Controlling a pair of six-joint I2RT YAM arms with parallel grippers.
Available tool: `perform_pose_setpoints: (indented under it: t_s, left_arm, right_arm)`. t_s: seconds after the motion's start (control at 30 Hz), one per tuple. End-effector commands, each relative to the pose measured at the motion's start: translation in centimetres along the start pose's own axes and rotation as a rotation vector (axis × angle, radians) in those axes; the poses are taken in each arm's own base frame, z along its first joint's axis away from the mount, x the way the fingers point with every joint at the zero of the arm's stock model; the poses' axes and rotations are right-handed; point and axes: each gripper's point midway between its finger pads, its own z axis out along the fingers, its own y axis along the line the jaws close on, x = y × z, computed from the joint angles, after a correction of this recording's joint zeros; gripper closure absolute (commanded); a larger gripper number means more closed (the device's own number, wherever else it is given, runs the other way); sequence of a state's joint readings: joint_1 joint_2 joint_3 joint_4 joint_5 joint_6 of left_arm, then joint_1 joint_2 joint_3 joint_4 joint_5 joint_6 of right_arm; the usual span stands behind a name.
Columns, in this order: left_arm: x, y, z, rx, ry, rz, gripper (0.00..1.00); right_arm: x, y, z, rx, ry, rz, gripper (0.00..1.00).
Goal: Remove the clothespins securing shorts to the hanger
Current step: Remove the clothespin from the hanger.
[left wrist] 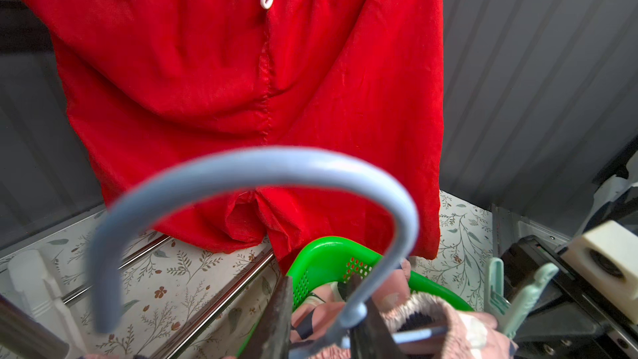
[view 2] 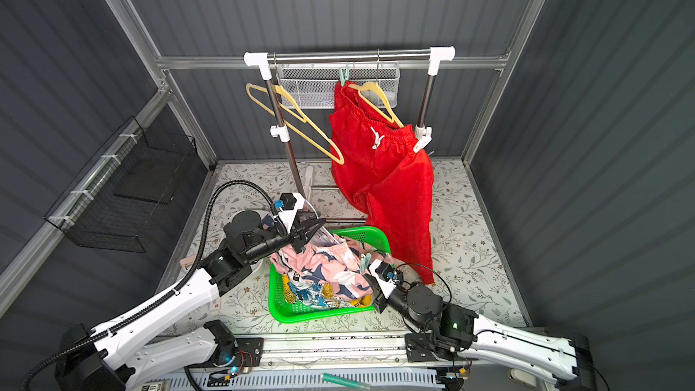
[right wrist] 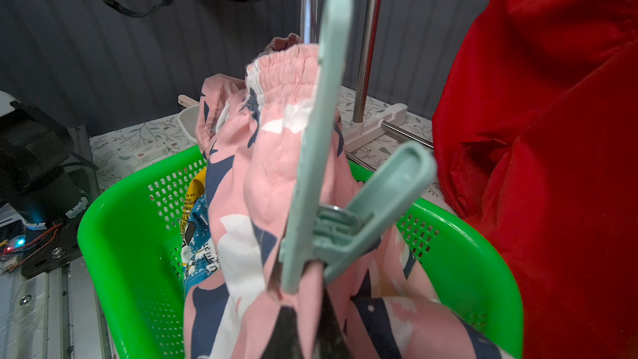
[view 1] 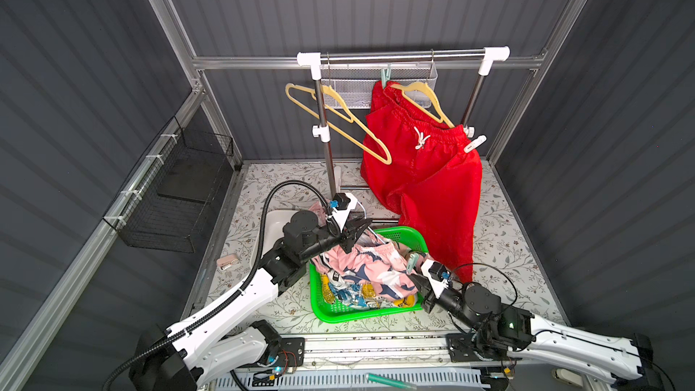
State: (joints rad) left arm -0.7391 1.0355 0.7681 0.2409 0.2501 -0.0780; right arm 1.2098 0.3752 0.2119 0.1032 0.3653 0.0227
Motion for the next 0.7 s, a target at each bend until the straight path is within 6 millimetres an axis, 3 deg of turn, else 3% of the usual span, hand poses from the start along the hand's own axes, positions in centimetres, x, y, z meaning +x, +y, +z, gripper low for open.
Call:
perform_pose_setpoints:
  t_s: [0.0, 0.13, 0.3, 0.37, 0.53, 0.67]
  left_arm:
    - [-2.1, 0.3, 0.0, -0.027, -0.045, 0.003, 0.79]
    - [-1.9, 0.5, 0.2, -0.036, -0.031, -0.014, 0.91]
    - [-1.6, 1.3, 0.5, -0.078, -0.010, -0.037, 0.95]
    - [-1.3, 1.6, 0.6, -0.092, 0.008, -0.050, 0.96]
    - [-1.0, 2.2, 0.6, -0.133, 0.039, -0.076, 0.97]
    - [-0.9, 2.3, 0.5, -0.140, 0.052, -0.085, 0.97]
  right_arm:
    - [-2.3, -0.2, -0.3, 0.008, -0.057, 0.031, 1.00]
    - [-2.2, -0.2, -0.4, 0.009, -0.046, 0.036, 1.00]
    - [-1.9, -0.2, -0.5, 0.005, -0.014, 0.040, 0.98]
    - [-2.0, -0.2, -0.7, 0.001, -0.004, 0.047, 0.90]
    - [-2.2, -0.1, -1.1, -0.011, 0.016, 0.067, 0.59]
    - [-2.6, 0.2, -1.5, -0.040, 0.023, 0.078, 0.47]
